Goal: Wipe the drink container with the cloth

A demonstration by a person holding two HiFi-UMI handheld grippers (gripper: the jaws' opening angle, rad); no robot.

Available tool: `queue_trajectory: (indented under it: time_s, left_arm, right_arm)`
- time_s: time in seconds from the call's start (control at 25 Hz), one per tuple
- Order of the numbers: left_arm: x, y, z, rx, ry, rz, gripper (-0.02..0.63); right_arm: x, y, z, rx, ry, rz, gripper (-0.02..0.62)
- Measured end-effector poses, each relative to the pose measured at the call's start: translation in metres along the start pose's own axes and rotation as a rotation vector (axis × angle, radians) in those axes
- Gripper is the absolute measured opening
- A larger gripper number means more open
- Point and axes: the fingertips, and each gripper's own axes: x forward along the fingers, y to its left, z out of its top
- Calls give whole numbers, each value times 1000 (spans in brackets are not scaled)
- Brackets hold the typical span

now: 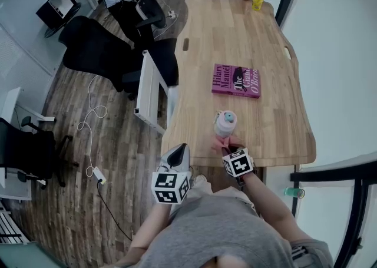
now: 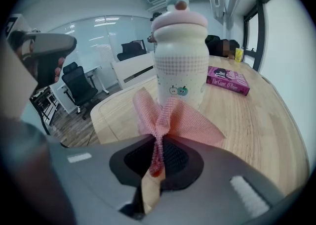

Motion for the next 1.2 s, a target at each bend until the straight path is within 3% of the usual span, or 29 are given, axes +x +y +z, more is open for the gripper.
queue_trajectory:
  time_s: [0.84,1.2]
  left_arm:
    - [-50,-118,-43,-24,-13,19,3]
    - [-81,-150,-71,-27,-4,31,3]
  right_arm:
    - [-159,16,-23,51,-245,120,26]
    - [-203,31,-46,63,-303,150,26]
